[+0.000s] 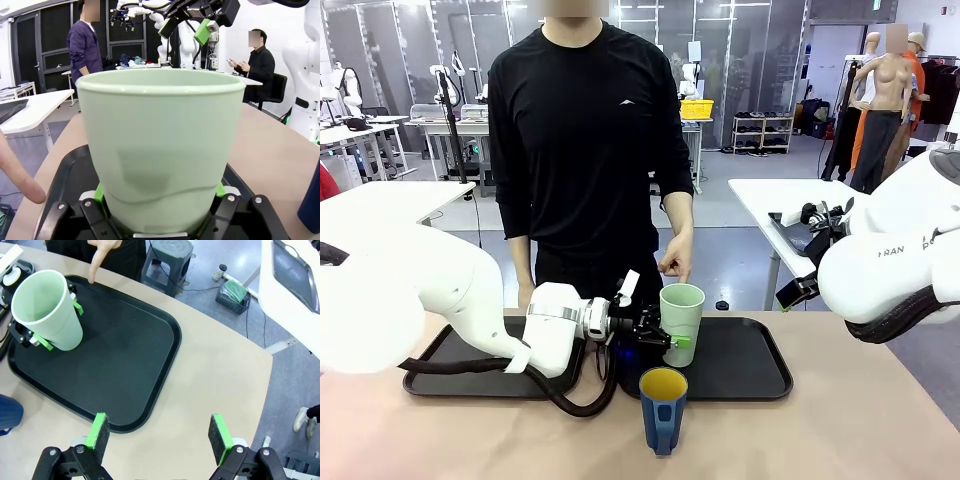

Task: Sort and store the cups by type.
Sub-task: Place the picked Reusable plastic cup into the Flat Tray indicated by the person.

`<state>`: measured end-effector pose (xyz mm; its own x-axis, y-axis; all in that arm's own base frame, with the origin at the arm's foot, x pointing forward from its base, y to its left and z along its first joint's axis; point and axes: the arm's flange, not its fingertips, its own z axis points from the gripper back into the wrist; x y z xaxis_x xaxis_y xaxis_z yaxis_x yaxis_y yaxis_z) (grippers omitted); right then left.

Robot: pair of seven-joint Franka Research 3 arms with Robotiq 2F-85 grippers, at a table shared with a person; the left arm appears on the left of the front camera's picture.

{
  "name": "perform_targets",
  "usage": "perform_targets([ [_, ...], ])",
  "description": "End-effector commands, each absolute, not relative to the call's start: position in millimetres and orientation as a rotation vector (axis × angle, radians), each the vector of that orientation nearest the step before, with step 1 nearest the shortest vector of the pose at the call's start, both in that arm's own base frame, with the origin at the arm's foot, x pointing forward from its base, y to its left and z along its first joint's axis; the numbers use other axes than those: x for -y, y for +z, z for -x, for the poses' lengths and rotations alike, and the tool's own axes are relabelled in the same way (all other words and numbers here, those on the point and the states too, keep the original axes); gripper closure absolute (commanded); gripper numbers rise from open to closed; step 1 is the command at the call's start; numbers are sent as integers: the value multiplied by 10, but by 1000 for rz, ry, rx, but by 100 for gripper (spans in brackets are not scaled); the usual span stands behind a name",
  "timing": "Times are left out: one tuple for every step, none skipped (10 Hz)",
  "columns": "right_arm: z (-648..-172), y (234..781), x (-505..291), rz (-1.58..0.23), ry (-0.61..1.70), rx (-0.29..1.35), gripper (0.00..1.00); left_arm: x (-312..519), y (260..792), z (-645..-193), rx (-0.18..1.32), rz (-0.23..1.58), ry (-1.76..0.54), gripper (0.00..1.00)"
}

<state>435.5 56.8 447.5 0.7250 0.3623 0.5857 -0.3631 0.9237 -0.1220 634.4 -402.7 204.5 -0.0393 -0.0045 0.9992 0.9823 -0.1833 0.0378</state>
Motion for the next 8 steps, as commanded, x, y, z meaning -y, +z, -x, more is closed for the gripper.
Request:
perform_targets([
  [-4350, 4464, -556, -6, 397, 648, 0, 4050, 2010, -6439, 1116, 1341, -1361, 11],
  [-4350, 4464, -556, -6, 397, 648, 0, 4041, 2002, -6440, 1104, 1341, -1361, 1],
  [-4350, 4464, -556, -6, 397, 648, 0, 4032, 2002, -6435, 1097, 1343, -1363, 0],
  [-4350, 4464, -556, -6, 397, 648, 0, 4023, 2002, -6428, 1090, 1345, -1365, 0],
  [-4350, 4464, -556, -6, 397, 648, 0, 4009, 2006, -6415, 1081, 1339, -1362, 0],
  [-4350, 4464, -556, -6, 397, 648, 0, 3988, 2019, -6403, 1077, 1337, -1359, 0],
  [-4350, 4464, -556, -6, 397, 648, 0, 3964, 2039, -6394, 1087, 1330, -1357, 0],
  [-4350, 4464, -556, -6, 397, 648, 0, 3923, 2059, -6380, 1091, 1320, -1345, 0],
])
